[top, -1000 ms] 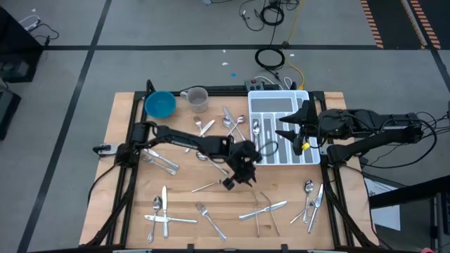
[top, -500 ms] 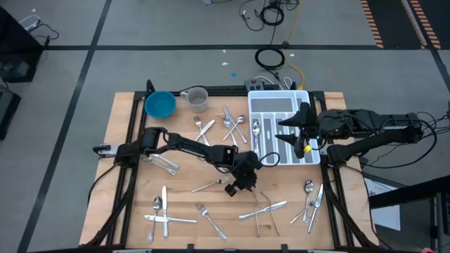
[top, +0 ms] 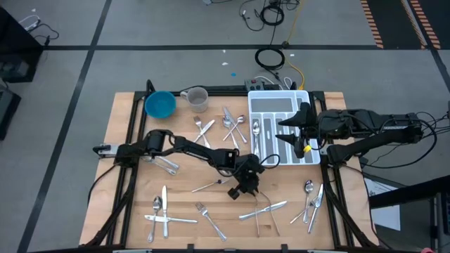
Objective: Sort silverware
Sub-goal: Put the fork in the silverware tray
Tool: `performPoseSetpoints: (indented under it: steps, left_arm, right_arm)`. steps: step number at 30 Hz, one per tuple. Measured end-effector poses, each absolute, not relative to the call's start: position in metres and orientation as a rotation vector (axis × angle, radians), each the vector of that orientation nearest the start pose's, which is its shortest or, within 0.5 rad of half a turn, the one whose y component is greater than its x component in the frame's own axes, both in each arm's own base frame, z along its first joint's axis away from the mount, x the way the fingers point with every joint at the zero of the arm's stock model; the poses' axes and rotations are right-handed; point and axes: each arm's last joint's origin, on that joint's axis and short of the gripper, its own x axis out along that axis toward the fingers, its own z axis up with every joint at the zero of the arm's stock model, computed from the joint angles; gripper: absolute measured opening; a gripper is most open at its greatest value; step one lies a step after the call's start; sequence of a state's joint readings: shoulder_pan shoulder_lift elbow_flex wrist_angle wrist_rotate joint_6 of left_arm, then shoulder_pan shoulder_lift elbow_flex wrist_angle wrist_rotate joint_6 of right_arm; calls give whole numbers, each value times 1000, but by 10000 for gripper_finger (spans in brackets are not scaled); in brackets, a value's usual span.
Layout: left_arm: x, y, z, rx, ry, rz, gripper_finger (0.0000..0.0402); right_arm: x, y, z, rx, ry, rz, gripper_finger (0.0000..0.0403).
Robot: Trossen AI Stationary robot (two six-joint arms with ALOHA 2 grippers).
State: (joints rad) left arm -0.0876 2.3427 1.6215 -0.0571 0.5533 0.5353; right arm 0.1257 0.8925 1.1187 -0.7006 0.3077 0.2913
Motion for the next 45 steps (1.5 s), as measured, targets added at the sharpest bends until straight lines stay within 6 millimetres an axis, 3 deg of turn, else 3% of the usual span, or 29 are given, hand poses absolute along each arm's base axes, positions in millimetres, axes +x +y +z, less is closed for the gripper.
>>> performPoseSetpoints:
  steps: [5, 10, 16, 24, 32, 35, 39, 45]
  left_arm:
    - [493, -58, 98, 259, 592, -800, 12]
    - [493, -50, 99, 92, 654, -744, 6]
    - [490, -42, 120, 35, 687, -695, 4]
    - [481, -30, 169, 33, 721, -657, 3]
    - [473, -25, 165, -26, 819, -685, 2]
    - [466, -12, 182, -33, 847, -647, 2]
    - [457, 11, 224, 0, 861, -607, 2]
    - [451, 61, 276, 219, 879, -439, 2]
  right_arm:
    - [164, 12, 379, 185, 433, -245, 231]
    - [164, 12, 379, 186, 433, -245, 231]
    - [165, 12, 380, 187, 424, -244, 231]
    - [160, 11, 387, 202, 354, -235, 231]
    - [156, 11, 390, 208, 334, -236, 231]
    - [155, 11, 390, 210, 332, -235, 231]
    - [154, 11, 391, 218, 328, -236, 231]
    - [154, 10, 393, 231, 300, -237, 231]
